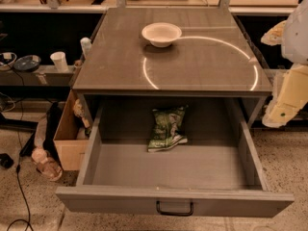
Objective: Pick green jalapeno chip bag from top drawer and place on counter
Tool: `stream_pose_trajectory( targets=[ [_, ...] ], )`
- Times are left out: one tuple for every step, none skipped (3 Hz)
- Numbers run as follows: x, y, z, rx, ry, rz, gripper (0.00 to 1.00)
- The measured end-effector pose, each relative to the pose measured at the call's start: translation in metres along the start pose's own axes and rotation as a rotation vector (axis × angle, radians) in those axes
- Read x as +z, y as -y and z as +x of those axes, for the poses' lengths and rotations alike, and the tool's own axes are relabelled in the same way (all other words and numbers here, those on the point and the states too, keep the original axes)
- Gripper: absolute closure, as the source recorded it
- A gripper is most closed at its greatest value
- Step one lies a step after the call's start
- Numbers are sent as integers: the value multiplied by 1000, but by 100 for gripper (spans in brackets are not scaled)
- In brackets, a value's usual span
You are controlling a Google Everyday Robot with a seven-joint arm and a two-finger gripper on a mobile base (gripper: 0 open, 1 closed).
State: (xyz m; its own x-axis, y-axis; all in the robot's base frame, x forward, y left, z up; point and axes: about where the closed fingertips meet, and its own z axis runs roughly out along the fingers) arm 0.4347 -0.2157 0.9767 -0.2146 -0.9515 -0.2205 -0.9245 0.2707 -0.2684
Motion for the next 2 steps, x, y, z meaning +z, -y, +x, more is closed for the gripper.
stream_pose_trajectory(
  targets=[
    [10, -4, 5, 21, 21, 11, 0],
    [29, -7, 12, 50, 45, 26, 0]
  ],
)
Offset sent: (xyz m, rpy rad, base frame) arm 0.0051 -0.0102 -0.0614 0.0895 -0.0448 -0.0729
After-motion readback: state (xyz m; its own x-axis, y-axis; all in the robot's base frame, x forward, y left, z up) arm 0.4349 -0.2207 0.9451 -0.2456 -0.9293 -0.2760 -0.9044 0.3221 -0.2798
